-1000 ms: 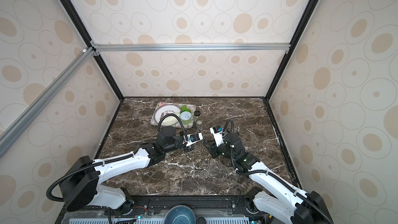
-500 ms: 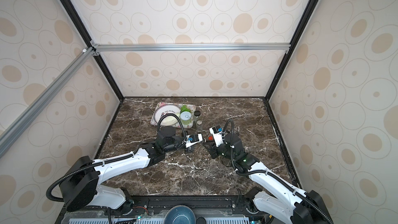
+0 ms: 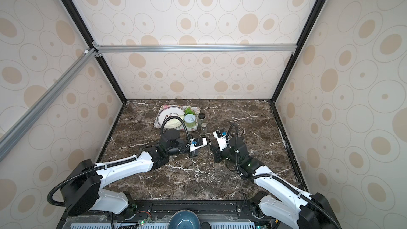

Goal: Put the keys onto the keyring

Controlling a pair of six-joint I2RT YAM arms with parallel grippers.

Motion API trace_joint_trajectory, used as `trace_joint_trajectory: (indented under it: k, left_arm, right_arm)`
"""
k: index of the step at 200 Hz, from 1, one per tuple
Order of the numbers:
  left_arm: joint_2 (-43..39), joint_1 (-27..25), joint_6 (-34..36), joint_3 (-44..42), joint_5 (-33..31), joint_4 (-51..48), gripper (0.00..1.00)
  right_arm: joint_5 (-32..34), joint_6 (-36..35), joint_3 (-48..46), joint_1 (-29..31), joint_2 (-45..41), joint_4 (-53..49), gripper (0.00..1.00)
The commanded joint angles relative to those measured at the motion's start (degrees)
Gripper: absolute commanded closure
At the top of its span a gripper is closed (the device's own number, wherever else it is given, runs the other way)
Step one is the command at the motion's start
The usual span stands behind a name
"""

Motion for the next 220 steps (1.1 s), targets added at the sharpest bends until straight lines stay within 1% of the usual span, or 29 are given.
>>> trace_joint_trajectory:
  k: [1,18,23,70,166,194,205,208,215,220]
  left_arm:
    - [-2.05,-0.11,0.23,1.81,-0.83,1.57,1.00]
    - [-2.67,-0.09,0.67,1.26,-1.66,1.72,1.00]
    - [-2.81,-0.13,0.78,1.03,-3.63,1.64,1.00]
    - [-2.81,-0.02,2.80,0.76,-9.88,-0.02,1.00]
    - [-2.30,-0.06,3.24,1.05,-10.04,-0.20,1.00]
    - [-2.28,-0.09,3.24,1.03,-9.95,-0.29,1.00]
    - [-2.22,-0.07,3.24,1.02,-9.58,-0.16,1.00]
    - [-2.25,-0.02,3.18,1.01,-9.45,-0.18,1.00]
    - [-2.22,-0.03,3.07,1.11,-9.15,-0.21,1.00]
    - [-2.09,-0.07,2.94,1.20,-8.67,-0.19,1.00]
  right_arm:
    - [2.29,-0.34,-0.76,0.31,-0.82,0.60,1.00]
    - [3.81,-0.34,-1.10,0.37,-1.71,0.32,1.00]
    - [4.14,-0.35,-1.24,0.34,-2.04,0.19,1.00]
    - [7.48,-0.35,-2.34,0.28,-5.36,-0.42,1.00]
    - [7.65,-0.27,-2.17,0.30,-6.45,-1.26,1.00]
    - [6.89,-0.34,-2.10,0.38,-6.15,-1.21,1.00]
    - [5.35,-0.74,-1.95,0.35,-5.89,-1.11,1.00]
    - [4.76,-0.86,-1.83,0.36,-5.78,-0.97,0.98]
    - [3.70,-1.00,-1.81,0.38,-5.50,-0.63,0.88]
    - [3.19,-1.04,-1.77,0.52,-5.24,-0.36,0.83]
